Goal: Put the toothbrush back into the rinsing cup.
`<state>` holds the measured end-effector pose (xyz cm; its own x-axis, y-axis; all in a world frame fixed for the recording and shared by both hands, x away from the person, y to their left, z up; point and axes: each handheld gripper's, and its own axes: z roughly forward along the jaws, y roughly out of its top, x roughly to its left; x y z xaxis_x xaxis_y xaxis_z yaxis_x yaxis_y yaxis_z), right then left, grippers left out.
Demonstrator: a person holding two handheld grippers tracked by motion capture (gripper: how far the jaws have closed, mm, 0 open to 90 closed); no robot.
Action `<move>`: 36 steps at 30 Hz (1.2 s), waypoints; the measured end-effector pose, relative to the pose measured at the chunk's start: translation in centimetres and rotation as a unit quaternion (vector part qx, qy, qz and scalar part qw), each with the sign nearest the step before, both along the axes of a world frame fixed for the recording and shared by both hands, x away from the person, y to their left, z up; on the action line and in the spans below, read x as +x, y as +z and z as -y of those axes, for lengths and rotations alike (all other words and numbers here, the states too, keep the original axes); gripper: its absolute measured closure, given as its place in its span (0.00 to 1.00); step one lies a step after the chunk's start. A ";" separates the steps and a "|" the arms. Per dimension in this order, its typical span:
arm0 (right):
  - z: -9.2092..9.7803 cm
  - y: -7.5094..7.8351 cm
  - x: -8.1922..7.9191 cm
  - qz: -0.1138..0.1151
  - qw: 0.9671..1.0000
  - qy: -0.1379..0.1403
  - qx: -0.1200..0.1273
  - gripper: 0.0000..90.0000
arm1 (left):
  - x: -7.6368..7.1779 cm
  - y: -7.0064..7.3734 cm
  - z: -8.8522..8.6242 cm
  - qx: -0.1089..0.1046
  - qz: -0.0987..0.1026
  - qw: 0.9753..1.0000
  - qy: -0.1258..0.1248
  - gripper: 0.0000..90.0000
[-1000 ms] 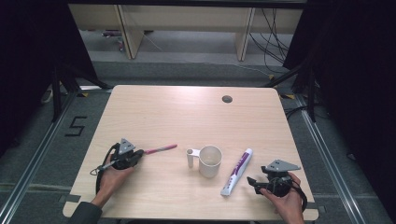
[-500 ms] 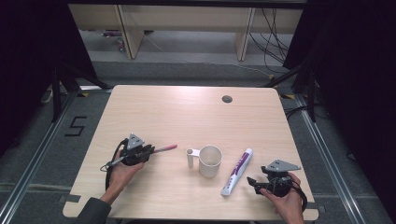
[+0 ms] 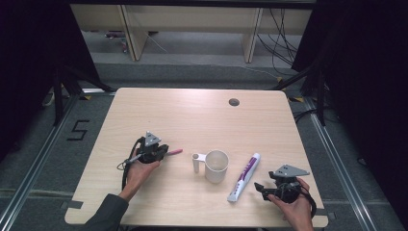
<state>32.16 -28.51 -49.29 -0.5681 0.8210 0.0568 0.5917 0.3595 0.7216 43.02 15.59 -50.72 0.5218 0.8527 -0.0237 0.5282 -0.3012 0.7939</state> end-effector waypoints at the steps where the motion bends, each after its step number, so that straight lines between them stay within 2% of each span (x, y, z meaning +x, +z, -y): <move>1: -0.1 0.1 -0.1 -0.007 1.000 -0.006 0.003 0.30 | 0.1 0.1 0.0 0.014 -0.001 1.000 -0.007 0.98; 3: 0.1 0.1 0.2 0.005 1.000 0.009 -0.002 0.30 | 0.3 0.0 0.5 0.014 -0.002 1.000 -0.008 0.99; 5: 0.1 0.0 0.2 0.005 1.000 0.010 -0.002 0.30 | 0.4 0.0 0.7 0.009 -0.002 1.000 -0.010 0.99; 6: 0.2 0.0 0.2 0.012 1.000 0.014 -0.007 0.30 | 0.4 0.0 0.7 0.018 -0.005 1.000 -0.016 0.99; 7: 0.1 0.1 0.1 0.009 1.000 0.005 -0.006 0.30 | 0.5 0.0 0.8 0.017 -0.004 1.000 -0.014 0.99; 12: 0.1 0.0 0.1 0.007 1.000 0.006 -0.005 0.30 | 0.7 -0.3 1.3 0.006 -0.005 1.000 -0.012 0.99; 13: 0.0 0.2 0.0 -0.002 1.000 -0.002 0.001 0.30 | 0.7 -0.3 1.4 0.004 -0.004 1.000 -0.009 0.99; 14: 0.1 0.1 0.1 0.002 1.000 0.002 0.000 0.30 | 0.7 -0.2 1.1 0.013 -0.011 1.000 -0.019 0.98; 15: 0.0 0.0 0.0 0.006 1.000 0.000 -0.002 0.30 | 0.7 -0.2 1.1 0.013 -0.011 1.000 -0.019 0.97; 16: 0.0 0.0 0.0 0.006 1.000 0.000 -0.002 0.30 | 0.8 -0.2 1.2 0.006 -0.012 1.000 -0.016 0.97; 17: 0.2 0.0 0.2 0.012 1.000 0.010 -0.008 0.30 | 0.7 0.1 0.9 0.010 -0.013 1.000 -0.021 0.96; 18: 0.0 0.0 0.0 0.007 1.000 0.002 -0.003 0.30 | 0.7 0.2 0.9 -0.001 -0.010 1.000 -0.018 0.95; 22: 0.1 0.0 0.1 0.010 1.000 0.006 -0.006 0.30 | 1.0 1.1 0.0 0.024 -0.032 0.998 -0.041 0.91; 23: 0.1 0.0 0.1 0.010 1.000 0.006 -0.006 0.30 | 1.0 1.1 -0.1 0.022 -0.030 0.999 -0.039 0.91; 24: 0.1 0.0 0.1 0.012 1.000 0.006 -0.008 0.30 | 1.0 1.4 -0.3 0.035 -0.034 0.998 -0.048 0.91; 25: 0.0 0.1 0.0 0.002 1.000 0.000 -0.002 0.30 | 1.1 1.5 -0.4 0.038 -0.039 0.997 -0.055 0.90; 26: 0.2 0.1 0.2 0.014 1.000 0.007 -0.010 0.30 | 1.1 1.6 -0.5 0.045 -0.042 0.996 -0.060 0.89; 28: 0.1 0.0 0.1 0.007 1.000 0.006 -0.006 0.30 | 1.1 1.6 -0.6 0.054 -0.051 0.995 -0.069 0.88; 29: 0.2 0.0 0.2 0.012 1.000 0.009 -0.010 0.30 | 1.1 1.5 -0.5 0.056 -0.052 0.995 -0.067 0.88; 36: 0.1 0.0 0.2 0.010 1.000 0.006 -0.008 0.30 | 1.6 0.8 -0.2 0.054 -0.055 0.996 -0.054 0.94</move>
